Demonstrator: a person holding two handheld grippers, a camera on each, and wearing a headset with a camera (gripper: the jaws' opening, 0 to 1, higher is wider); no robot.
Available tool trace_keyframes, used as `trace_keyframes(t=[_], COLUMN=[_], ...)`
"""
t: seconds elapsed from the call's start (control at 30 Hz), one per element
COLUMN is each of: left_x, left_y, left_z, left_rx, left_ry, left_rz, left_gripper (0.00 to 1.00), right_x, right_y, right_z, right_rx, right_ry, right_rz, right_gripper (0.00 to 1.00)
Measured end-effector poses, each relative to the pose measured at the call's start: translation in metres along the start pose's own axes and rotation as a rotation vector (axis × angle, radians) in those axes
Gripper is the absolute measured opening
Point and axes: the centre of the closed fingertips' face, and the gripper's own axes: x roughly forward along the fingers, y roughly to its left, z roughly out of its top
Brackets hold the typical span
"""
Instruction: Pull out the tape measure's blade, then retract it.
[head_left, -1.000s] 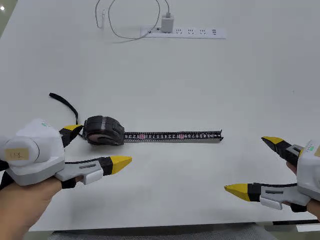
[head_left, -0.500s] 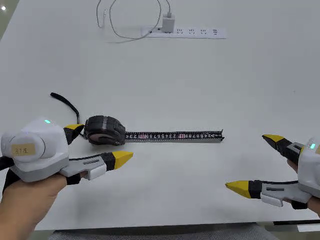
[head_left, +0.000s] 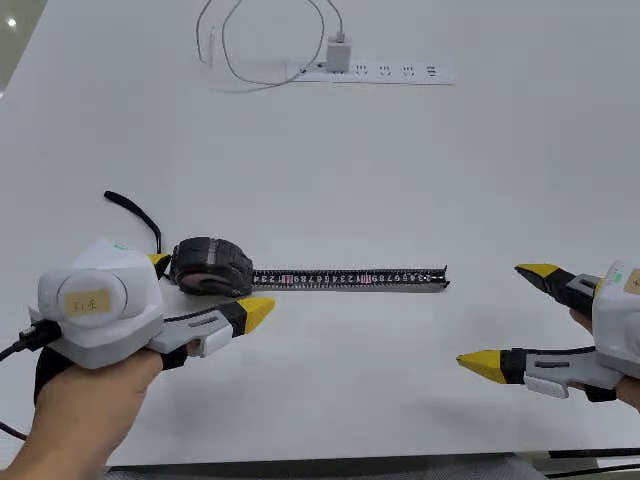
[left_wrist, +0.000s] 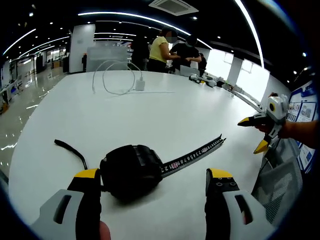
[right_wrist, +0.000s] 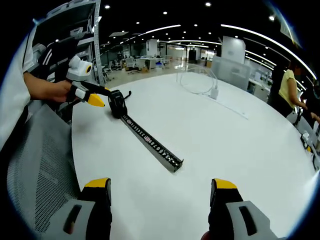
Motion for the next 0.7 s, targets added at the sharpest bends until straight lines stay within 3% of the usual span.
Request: trace_keyframes(t=[0.17, 0.3, 0.7], left_x=[0.001, 0.002, 0.009], left_y=[0.001, 0.002, 0.004], left_z=[-0.001, 0.003, 0.005], left_rx=[0.007, -0.037, -0.056], left_ry=[0.002, -0.015, -0.032], left_rz=[0.023, 0.035, 0.082], left_gripper=[0.82, 0.82, 0.84], right_x=[0.003, 0.006, 0.015], right_y=[-0.001, -0.004, -0.013], right_z=[0.002, 0.002, 0.002], right_rx=[-0.027, -0.053, -0.135], right_ry=[0.016, 0.038, 0.107], right_rz=[0.026, 0.041, 0.104], right_gripper=[0.75, 0.72, 0.61])
